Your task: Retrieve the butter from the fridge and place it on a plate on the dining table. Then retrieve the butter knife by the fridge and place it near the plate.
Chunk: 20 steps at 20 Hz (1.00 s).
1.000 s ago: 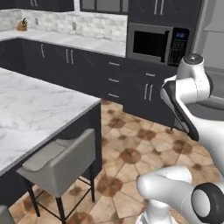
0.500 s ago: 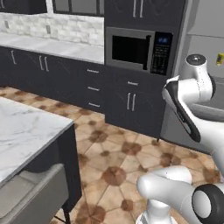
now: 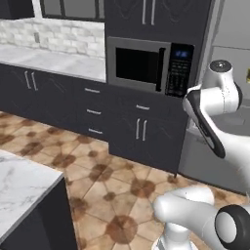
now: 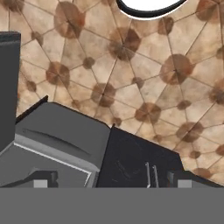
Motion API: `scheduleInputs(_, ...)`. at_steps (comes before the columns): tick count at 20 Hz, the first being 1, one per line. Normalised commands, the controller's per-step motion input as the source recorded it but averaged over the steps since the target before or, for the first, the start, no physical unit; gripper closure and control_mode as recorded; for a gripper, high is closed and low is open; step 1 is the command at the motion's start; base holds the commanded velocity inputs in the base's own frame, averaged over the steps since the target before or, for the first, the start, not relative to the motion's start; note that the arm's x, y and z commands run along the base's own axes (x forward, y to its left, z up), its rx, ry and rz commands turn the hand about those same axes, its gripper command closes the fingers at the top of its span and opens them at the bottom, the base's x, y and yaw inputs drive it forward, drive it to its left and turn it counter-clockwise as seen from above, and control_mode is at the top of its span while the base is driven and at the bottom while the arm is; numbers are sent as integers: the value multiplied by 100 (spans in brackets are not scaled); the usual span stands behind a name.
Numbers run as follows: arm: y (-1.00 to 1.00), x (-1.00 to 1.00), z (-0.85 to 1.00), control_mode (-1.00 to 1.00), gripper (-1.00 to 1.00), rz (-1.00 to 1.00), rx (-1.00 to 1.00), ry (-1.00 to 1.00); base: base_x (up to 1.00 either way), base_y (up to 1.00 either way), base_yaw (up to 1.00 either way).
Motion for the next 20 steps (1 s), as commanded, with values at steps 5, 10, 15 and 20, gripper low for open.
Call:
scheduleInputs(5,0,0,0,100,-100,0,0,0,100,1,2)
scheduleInputs(10,0,0,0,100,-100,0,0,0,100,21,17)
scheduleInputs(15,0,0,0,100,-100,0,0,0,100,25,35)
scheduleInputs(20,0,0,0,100,-100,0,0,0,100,4,41)
